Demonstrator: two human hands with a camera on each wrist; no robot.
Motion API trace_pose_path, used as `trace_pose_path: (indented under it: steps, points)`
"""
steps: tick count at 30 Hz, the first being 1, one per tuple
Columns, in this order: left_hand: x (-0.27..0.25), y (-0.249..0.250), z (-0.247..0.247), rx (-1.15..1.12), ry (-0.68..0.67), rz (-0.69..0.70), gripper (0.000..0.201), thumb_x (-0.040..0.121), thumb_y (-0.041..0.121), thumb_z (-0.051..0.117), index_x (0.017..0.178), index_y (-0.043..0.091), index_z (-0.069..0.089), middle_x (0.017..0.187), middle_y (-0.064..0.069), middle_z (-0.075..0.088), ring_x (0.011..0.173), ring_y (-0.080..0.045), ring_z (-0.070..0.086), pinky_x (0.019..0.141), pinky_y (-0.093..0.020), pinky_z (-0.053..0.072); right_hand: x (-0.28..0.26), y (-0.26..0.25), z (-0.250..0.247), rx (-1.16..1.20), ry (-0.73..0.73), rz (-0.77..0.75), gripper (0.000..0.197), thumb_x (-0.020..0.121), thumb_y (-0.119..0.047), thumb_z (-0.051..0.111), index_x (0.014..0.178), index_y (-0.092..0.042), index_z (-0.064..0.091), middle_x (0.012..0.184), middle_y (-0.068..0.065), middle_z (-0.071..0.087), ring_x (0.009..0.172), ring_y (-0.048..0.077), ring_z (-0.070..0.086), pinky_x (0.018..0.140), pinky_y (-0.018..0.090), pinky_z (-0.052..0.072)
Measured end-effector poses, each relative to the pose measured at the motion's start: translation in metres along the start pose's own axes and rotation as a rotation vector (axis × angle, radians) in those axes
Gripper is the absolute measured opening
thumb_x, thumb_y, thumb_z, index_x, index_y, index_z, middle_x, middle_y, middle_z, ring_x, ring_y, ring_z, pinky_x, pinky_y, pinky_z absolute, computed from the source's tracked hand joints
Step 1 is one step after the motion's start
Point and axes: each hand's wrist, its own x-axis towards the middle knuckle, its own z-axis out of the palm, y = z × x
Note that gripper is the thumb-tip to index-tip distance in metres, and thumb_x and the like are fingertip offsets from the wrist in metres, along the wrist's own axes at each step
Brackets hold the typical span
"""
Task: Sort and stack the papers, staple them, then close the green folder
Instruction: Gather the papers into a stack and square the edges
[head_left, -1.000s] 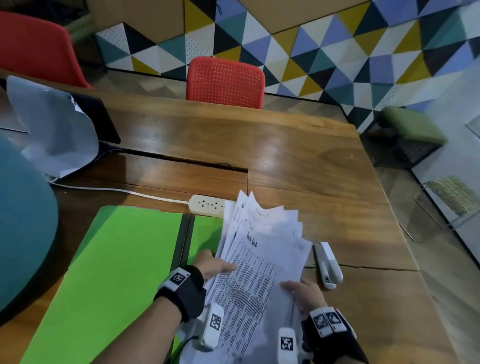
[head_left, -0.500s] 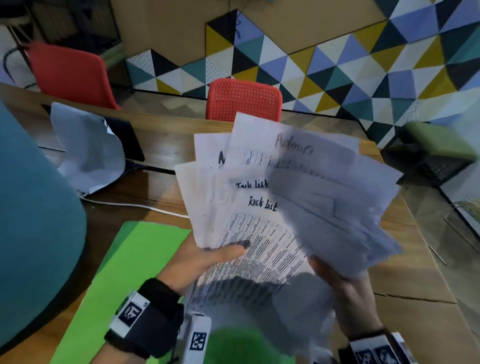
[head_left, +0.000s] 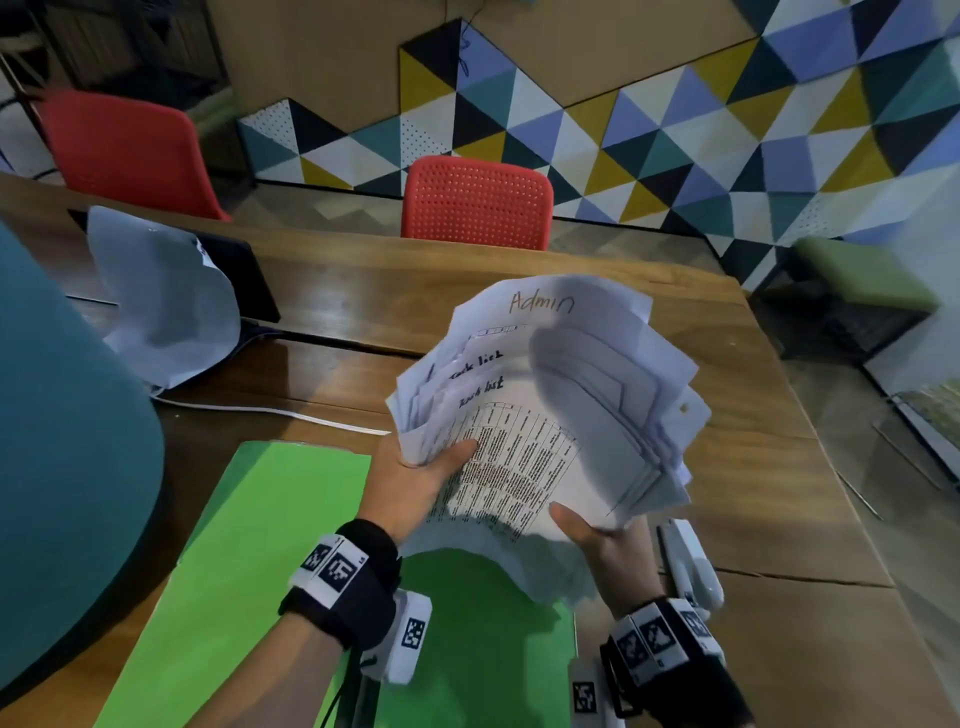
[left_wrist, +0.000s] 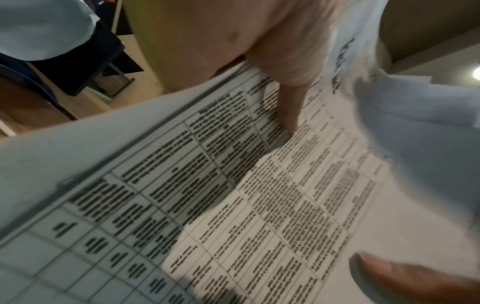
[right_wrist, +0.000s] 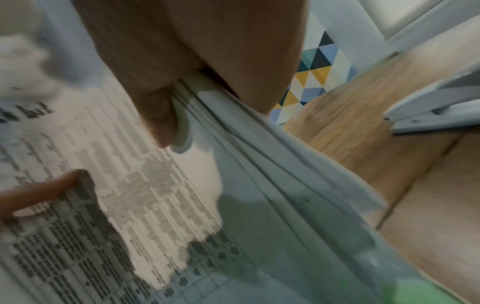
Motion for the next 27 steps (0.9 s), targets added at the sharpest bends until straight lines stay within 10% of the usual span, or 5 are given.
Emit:
trace_pose_path:
  steps: [4, 10, 16, 20, 27]
  points:
    - [-0.001, -0.009, -0.004, -0.021, 0.029, 0.003, 0.039, 0.08, 0.011, 0.078, 0.111, 0.033, 0.066, 0.107, 0.025, 0.072, 0.099, 0.007, 0.067, 0.078, -0.005, 0.05, -0.006, 0.026, -0.006, 0.021, -0.056, 0.113, 0.038, 0.074, -0.014, 0.081, 0.051, -0.007, 0.052, 0.036, -0.009, 0.048, 0.036, 0.001, 0.042, 0.045, 0.014, 0.037]
    - [0.014, -0.005, -0.02, -0.269, 0.237, -0.162, 0.034, 0.075, 0.017, 0.079, 0.107, 0.021, 0.07, 0.093, 0.017, 0.076, 0.095, 0.003, 0.07, 0.08, -0.015, 0.052, -0.025, 0.052, -0.018, 0.188, -0.029, 0.339, 0.074, 0.058, -0.04, 0.084, 0.113, 0.0, 0.056, 0.105, 0.013, 0.07, 0.096, 0.024, 0.069, 0.078, 0.026, 0.056]
    - [-0.001, -0.03, -0.009, -0.48, 0.08, -0.618, 0.077, 0.056, 0.051, 0.089, 0.116, 0.009, 0.063, 0.089, 0.002, 0.064, 0.082, -0.018, 0.059, 0.103, -0.043, 0.042, -0.024, 0.043, -0.016, 0.495, 0.072, 0.494, 0.063, 0.046, -0.035, 0.095, 0.093, -0.003, 0.066, 0.098, 0.021, 0.062, 0.091, 0.029, 0.056, 0.089, 0.046, 0.044]
    - [-0.013, -0.042, -0.001, -0.473, 0.038, -0.698, 0.07, 0.072, 0.041, 0.082, 0.129, 0.006, 0.061, 0.12, 0.007, 0.061, 0.11, -0.019, 0.053, 0.104, -0.043, 0.039, -0.014, 0.014, -0.034, 0.516, 0.157, 0.395, 0.011, 0.077, -0.003, 0.074, 0.086, -0.008, 0.074, 0.087, 0.014, 0.076, 0.073, 0.024, 0.071, 0.072, 0.036, 0.057]
    - [0.011, -0.044, -0.083, -0.713, 0.066, -0.685, 0.037, 0.093, 0.027, 0.055, 0.121, 0.009, 0.069, 0.132, -0.015, 0.064, 0.107, -0.026, 0.07, 0.095, -0.047, 0.053, -0.026, 0.021, -0.089, 0.442, 0.175, 0.447, 0.035, 0.062, -0.002, 0.077, 0.096, 0.005, 0.07, 0.08, 0.013, 0.077, 0.073, 0.028, 0.072, 0.065, 0.032, 0.062]
